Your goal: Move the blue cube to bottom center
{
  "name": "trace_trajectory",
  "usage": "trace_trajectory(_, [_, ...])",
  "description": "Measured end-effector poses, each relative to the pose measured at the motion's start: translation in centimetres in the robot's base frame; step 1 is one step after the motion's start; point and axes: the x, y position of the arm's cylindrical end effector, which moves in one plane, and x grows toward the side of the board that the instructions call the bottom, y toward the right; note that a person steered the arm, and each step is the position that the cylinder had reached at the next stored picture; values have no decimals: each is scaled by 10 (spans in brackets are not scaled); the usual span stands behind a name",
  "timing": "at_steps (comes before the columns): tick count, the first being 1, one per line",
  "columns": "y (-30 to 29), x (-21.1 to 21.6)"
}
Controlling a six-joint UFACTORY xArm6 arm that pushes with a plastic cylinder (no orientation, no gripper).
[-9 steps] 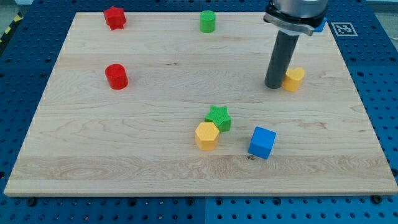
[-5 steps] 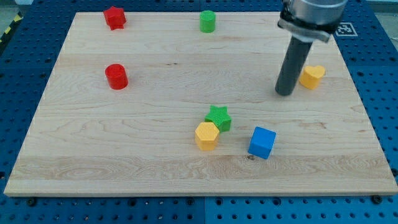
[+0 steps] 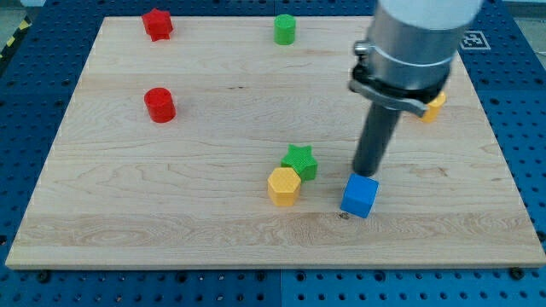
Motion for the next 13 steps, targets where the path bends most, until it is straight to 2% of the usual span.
trace_trajectory(1, [-20,0])
trace_trajectory(2, [4,0])
trace_trajectory(5, [-3,25])
trace_trajectory(8, [21,28])
trace_trajectory(10, [37,45])
trace_trajectory(13, [8,53])
